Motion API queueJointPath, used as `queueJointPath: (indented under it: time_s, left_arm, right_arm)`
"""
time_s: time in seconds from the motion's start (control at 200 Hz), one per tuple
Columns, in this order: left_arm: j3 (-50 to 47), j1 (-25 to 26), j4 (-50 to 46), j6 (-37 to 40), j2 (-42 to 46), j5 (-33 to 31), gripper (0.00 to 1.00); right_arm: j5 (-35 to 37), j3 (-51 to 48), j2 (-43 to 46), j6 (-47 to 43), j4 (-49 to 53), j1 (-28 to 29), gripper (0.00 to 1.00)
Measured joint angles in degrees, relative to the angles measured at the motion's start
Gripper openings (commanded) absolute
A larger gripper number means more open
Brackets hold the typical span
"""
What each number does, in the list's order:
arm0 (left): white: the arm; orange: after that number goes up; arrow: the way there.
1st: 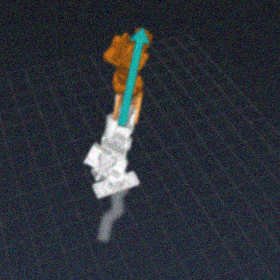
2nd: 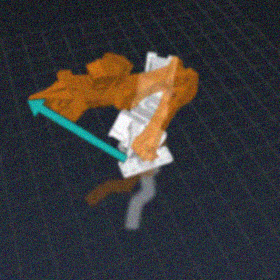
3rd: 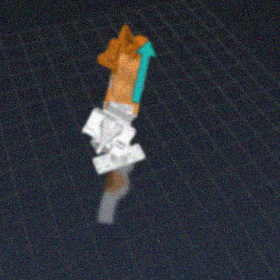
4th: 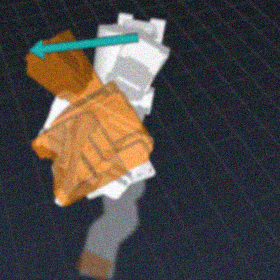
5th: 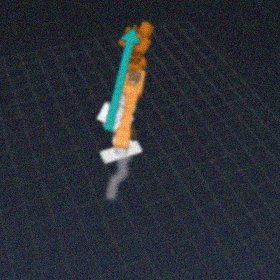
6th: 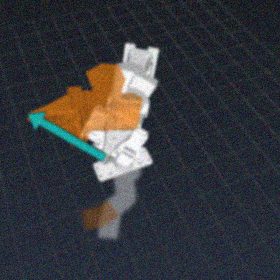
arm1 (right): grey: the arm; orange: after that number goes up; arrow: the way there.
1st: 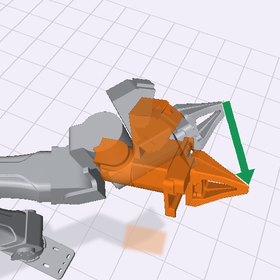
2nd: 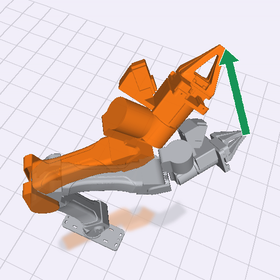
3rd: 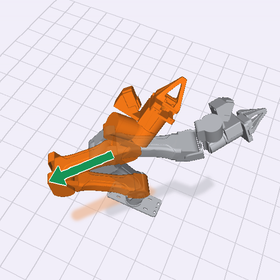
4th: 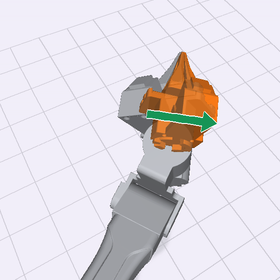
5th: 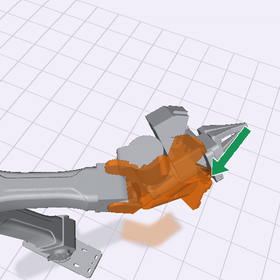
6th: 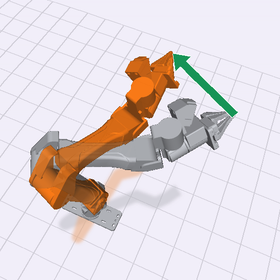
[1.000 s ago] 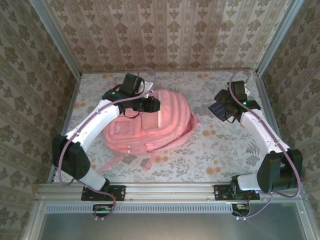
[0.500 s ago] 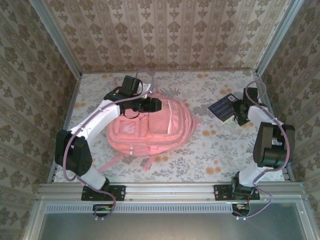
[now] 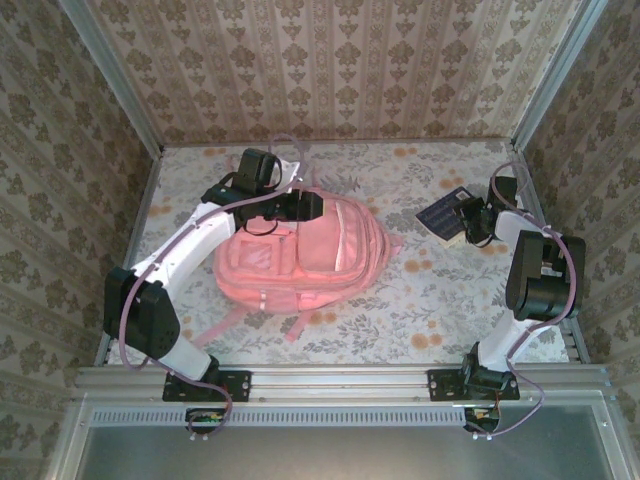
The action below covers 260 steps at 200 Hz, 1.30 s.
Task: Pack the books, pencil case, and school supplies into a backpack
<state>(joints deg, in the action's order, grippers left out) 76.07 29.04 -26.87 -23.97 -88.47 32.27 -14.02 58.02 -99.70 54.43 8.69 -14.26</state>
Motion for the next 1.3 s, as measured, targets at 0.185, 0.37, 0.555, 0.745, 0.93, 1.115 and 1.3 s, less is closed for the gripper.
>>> queueJointPath:
  time_s: [0.185,0.37,0.555,0.745,0.93,1.115,1.3]
  left_arm:
    - [0.0,-0.3,0.4,0.0,0.0,0.7,0.5]
    - [-0.3,-0.3,0.5,0.0,0.0,0.8,0.5]
    - [-0.3,-0.3,0.6,0.0,0.0,0.8,0.52]
    - [-0.2,-0.1,0.5,0.0,-1.2,1.1,0.55]
    - [4.1,2.3,-0.9,-0.6,-6.4,1.2,0.61]
    - [12.1,6.5,-1.0,-3.7,-12.9,2.3,0.64]
    - [23.8,9.9,-0.8,-7.5,-23.9,4.4,0.66]
  right_arm:
    - [-0.7,0.0,-0.6,-0.3,-1.9,0.0,0.4]
    - [-1.7,-0.4,-2.4,-0.7,-5.6,0.9,0.25]
    - [-1.9,-0.9,-3.2,-0.5,-5.9,3.5,0.03]
    - [-2.7,-5.4,0.0,-0.1,-7.2,4.6,0.0]
    - [-4.4,-12.9,9.6,0.7,-7.5,4.6,0.0]
    - [-8.4,-21.3,18.0,3.5,-14.1,4.6,0.0]
    - [-12.2,-27.6,22.1,7.1,-21.2,4.6,0.0]
